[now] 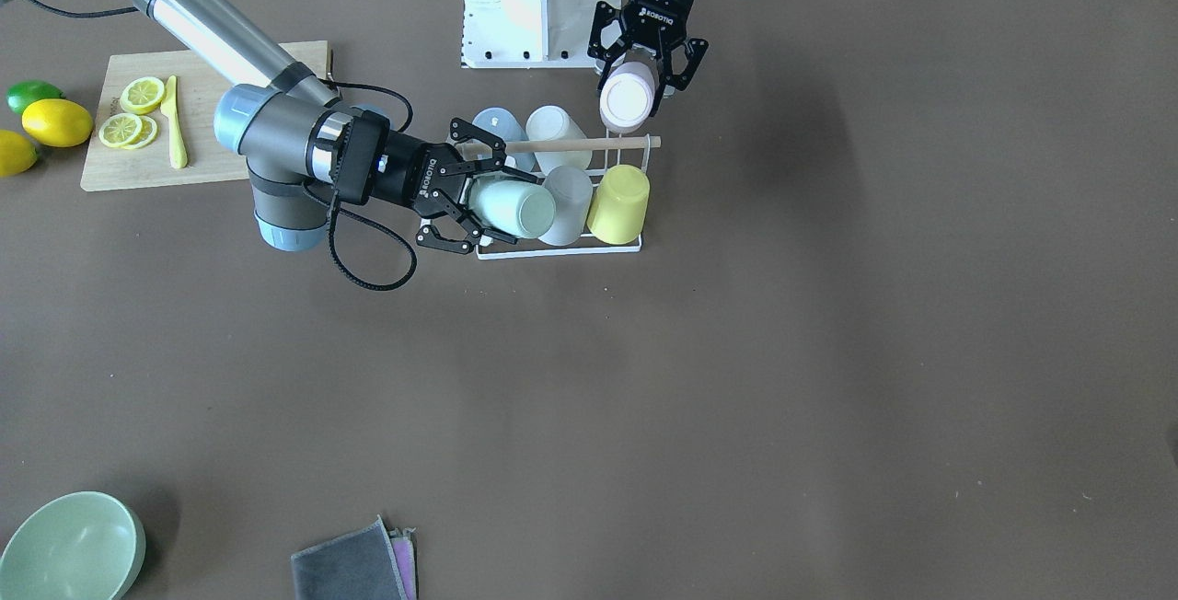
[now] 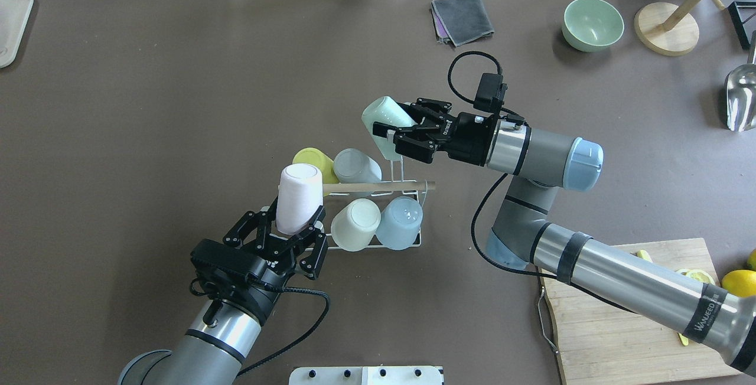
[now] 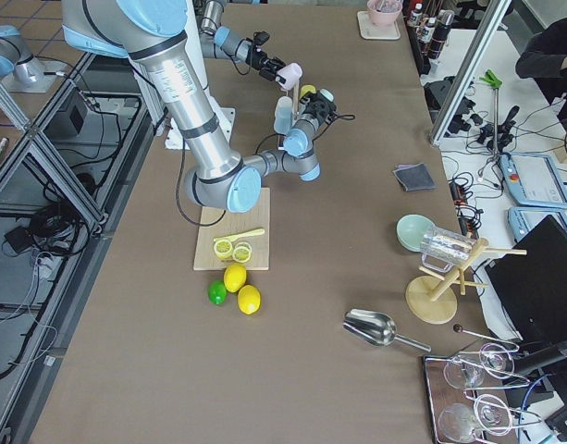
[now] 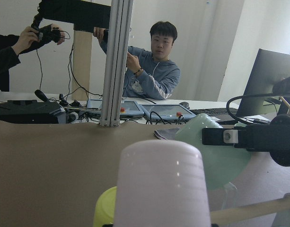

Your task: Place cup on cup holder

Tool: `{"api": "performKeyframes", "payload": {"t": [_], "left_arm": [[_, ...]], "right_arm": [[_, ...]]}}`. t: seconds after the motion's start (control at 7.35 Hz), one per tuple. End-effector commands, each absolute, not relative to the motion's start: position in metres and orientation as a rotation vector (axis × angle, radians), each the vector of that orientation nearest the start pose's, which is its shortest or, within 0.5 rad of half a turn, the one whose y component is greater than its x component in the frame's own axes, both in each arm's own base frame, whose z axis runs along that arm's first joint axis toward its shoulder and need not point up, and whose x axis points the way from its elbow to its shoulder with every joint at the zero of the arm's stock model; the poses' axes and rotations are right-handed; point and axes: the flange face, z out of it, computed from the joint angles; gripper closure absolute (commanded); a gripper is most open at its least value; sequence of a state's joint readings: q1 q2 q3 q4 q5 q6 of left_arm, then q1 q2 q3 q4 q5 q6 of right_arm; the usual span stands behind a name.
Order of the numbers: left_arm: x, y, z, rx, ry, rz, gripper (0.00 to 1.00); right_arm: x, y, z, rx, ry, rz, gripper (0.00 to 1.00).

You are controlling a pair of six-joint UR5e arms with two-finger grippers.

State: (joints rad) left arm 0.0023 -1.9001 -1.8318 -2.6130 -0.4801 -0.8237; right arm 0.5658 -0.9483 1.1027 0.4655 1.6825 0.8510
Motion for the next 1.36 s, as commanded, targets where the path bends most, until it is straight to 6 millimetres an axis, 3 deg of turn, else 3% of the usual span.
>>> {"api": "performKeyframes", "payload": {"t": [0.0, 0.41, 0.54, 0.68, 0.82, 1.23], "left_arm": [[0.510, -0.220, 0.247, 1.245, 1.005, -0.303, 0.62], [0.512, -0.219, 0.248, 1.243, 0.998, -0.298, 0.59], [0.512, -0.219, 0.248, 1.243, 0.997, -0.297, 0.52], [0.511, -0.220, 0.248, 1.244, 0.998, -0.299, 0.32], [0.513, -0.217, 0.248, 1.240, 1.001, -0.294, 0.02], [0.515, -0.218, 0.249, 1.222, 1.005, -0.312, 0.02]], "right_arm": [[-0.487, -0.457, 0.314, 1.266, -1.786, -0.207, 1.00], [-0.479, -0.453, 0.317, 1.299, -1.824, -0.205, 1.00], [-0.479, -0.452, 0.316, 1.303, -1.833, -0.203, 1.00], [-0.481, -0.450, 0.317, 1.297, -1.834, -0.206, 1.00], [-0.484, -0.447, 0.317, 1.292, -1.838, -0.209, 1.00], [-0.485, -0.446, 0.315, 1.293, -1.842, -0.206, 1.00]]}}
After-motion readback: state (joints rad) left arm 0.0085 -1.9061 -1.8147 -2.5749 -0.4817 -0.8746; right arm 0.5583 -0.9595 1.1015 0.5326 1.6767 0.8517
